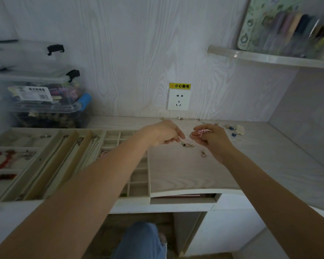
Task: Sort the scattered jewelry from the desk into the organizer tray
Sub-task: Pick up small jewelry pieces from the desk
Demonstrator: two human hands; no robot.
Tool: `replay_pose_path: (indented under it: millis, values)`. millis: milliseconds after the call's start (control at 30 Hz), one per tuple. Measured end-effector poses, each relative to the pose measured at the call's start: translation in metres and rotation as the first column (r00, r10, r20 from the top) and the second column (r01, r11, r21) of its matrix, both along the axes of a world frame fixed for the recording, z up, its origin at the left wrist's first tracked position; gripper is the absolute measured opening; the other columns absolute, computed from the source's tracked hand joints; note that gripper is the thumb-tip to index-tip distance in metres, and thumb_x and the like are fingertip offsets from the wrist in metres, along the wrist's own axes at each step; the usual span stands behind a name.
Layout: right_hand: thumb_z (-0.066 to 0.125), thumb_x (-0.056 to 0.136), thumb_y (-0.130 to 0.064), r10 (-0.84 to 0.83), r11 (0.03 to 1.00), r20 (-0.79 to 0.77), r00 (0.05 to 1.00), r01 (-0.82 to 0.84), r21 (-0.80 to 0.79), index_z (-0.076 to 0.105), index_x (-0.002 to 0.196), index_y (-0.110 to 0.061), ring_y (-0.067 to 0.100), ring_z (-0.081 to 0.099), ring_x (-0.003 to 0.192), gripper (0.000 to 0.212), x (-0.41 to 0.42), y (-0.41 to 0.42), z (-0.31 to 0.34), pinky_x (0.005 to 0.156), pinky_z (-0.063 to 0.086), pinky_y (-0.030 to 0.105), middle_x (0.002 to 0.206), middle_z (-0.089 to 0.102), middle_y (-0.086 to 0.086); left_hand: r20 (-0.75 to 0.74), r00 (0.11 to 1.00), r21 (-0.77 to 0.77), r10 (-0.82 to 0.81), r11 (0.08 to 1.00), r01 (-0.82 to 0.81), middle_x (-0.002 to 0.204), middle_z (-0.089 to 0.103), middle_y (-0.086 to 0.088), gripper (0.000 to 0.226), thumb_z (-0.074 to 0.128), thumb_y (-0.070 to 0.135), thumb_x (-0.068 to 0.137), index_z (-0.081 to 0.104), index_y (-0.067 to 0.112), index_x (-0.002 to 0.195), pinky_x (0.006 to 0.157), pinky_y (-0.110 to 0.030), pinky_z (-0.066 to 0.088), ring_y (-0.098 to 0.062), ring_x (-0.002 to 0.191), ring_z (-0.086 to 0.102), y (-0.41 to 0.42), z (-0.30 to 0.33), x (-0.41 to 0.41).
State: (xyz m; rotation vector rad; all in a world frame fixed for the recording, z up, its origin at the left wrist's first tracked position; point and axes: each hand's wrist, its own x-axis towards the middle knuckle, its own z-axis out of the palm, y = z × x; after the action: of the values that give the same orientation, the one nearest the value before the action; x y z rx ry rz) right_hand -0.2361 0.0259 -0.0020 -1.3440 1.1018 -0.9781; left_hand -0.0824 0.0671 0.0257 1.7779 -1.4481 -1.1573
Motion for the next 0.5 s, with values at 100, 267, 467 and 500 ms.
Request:
replay_pose_path:
  millis: [100, 267, 467, 500]
  values:
    - [0.044, 0.094, 0.003, 0.066, 0.998, 0.029, 0.997, -0.066, -0.001, 0.061, 0.087, -0.003, 0.014, 0.062, 0.071, 0.020, 0.009, 0.010, 0.010, 0.059, 0.050, 0.015, 0.082, 0.063, 0.010, -0.146, 0.989, -0.033, -0.012, 0.999, 0.007, 0.082, 0.060, -0.007, 0.028, 0.042, -0.012, 0.089, 0.065, 0.003, 0.091, 0.051, -0.015, 0.035, -0.006, 0.058, 0.039, 0.014, 0.009, 0.016]
    - [0.049, 0.096, -0.013, 0.263, 0.964, 0.076, 0.962, -0.266, 0.023, 0.065, 0.099, -0.005, 0.009, 0.056, 0.065, 0.018, 0.029, 0.030, 0.020, 0.056, 0.042, 0.017, 0.080, 0.063, 0.005, -0.257, 0.966, -0.090, 0.028, 0.995, -0.053, 0.074, 0.061, -0.007, 0.031, 0.040, -0.013, 0.087, 0.066, 0.003, 0.082, 0.049, -0.014, 0.036, -0.007, 0.056, 0.044, 0.034, 0.016, 0.025]
    - [0.054, 0.090, -0.001, 0.346, 0.932, 0.150, 0.926, -0.357, 0.056, 0.064, 0.097, 0.000, 0.006, 0.052, 0.061, 0.012, 0.046, 0.048, 0.023, 0.053, 0.042, 0.012, 0.076, 0.061, 0.007, -0.251, 0.967, -0.137, 0.040, 0.988, -0.077, 0.079, 0.063, -0.012, 0.025, 0.045, -0.010, 0.087, 0.054, 0.011, 0.077, 0.053, -0.017, 0.036, -0.011, 0.060, 0.044, 0.063, 0.018, 0.040]
    - [0.055, 0.089, 0.000, 0.350, 0.927, 0.163, 0.922, -0.366, 0.077, 0.064, 0.097, 0.001, 0.006, 0.053, 0.061, 0.011, 0.047, 0.052, 0.022, 0.053, 0.043, 0.012, 0.078, 0.061, 0.008, -0.251, 0.967, -0.143, 0.040, 0.987, -0.078, 0.084, 0.065, -0.015, 0.021, 0.048, -0.008, 0.088, 0.051, 0.011, 0.081, 0.056, -0.019, 0.038, -0.011, 0.061, 0.047, 0.069, 0.019, 0.043]
